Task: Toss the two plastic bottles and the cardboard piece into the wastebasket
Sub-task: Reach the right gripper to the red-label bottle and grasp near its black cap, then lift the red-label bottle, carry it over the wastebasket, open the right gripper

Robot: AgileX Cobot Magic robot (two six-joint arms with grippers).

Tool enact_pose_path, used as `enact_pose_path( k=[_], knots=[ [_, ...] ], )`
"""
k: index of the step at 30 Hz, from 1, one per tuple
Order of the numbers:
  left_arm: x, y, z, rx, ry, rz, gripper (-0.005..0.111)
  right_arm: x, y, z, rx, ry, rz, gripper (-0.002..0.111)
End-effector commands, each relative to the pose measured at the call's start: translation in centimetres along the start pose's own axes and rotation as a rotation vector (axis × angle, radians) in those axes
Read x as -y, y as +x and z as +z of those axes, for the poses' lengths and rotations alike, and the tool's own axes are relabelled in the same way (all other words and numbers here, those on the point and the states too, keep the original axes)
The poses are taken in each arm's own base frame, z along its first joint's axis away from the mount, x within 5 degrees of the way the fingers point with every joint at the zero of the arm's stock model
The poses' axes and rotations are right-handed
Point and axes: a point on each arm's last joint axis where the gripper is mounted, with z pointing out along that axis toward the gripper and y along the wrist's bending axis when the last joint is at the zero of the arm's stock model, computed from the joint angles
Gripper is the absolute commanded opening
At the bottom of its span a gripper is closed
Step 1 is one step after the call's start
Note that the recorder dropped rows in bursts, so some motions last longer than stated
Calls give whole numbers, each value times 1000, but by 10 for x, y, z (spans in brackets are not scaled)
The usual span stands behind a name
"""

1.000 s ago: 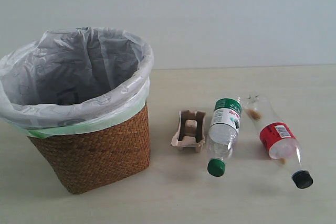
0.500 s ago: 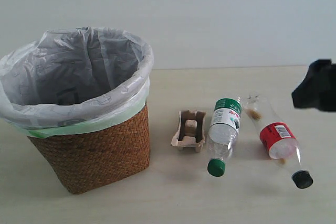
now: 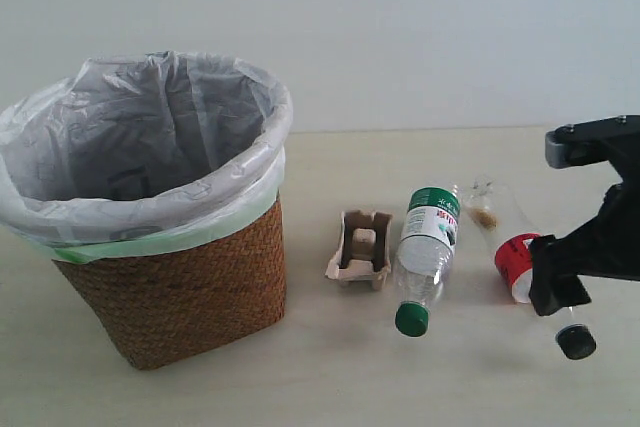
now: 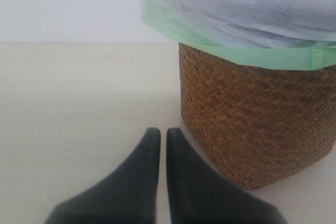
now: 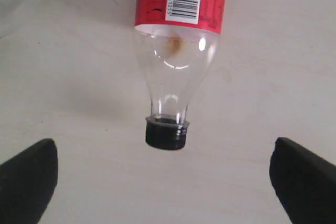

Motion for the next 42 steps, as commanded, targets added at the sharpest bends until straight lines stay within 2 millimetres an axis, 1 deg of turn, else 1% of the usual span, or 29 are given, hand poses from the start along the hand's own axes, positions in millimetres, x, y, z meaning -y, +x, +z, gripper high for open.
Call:
enact_pose_path(
  k=[1, 2, 7, 11, 13, 22, 27, 28, 29, 31, 32, 33, 34, 35, 36, 38, 42],
  knots=[
    [0, 1, 0, 5, 8, 2, 4, 1, -7, 28, -21, 5, -1, 104],
    [0, 1, 0, 5, 8, 2, 4, 1, -8, 37, -40, 4, -1, 104],
    [0, 1, 0, 5, 8, 2, 4, 2, -13, 54, -13, 8, -4, 104],
    [0, 1, 0, 5, 8, 2, 4, 2, -12, 73, -56, 10, -10, 104],
    [0, 1, 0, 5, 8, 2, 4, 2, -12, 78, -56, 10, -10, 104],
    [0, 1, 0, 5, 8, 2, 4, 3, -9, 93, -97, 10, -16, 104],
    [0, 1, 0, 5, 8, 2, 4, 3, -9, 93, -94, 11, -16, 103],
    [0, 1, 0, 5, 8, 2, 4, 3, -9, 93, -94, 11, -16, 100],
    [0, 1, 0, 5, 8, 2, 4, 3, -9, 93, -94, 11, -16, 94],
    [0, 1, 0, 5, 8, 2, 4, 3, -9, 93, -94, 11, -16, 77],
    [0, 1, 0, 5, 8, 2, 4, 3, -9, 93, -95, 10, -16, 66],
    [0, 1, 0, 5, 8, 2, 4, 3, -9, 93, -100, 10, -16, 48],
    [0, 1, 0, 5, 8, 2, 4, 3, -8, 93, -103, 10, -16, 34],
    [0, 1, 0, 5, 8, 2, 4, 3, -8, 93, -103, 10, -16, 16],
    [0, 1, 0, 5, 8, 2, 4, 3, -8, 93, -108, 10, -14, -1],
    [0, 1, 0, 5, 8, 2, 4, 3, -8, 93, -112, 10, -9, 2],
    [0, 1, 0, 5, 8, 2, 4, 3, -10, 89, -145, 10, 17, 0]
  ],
)
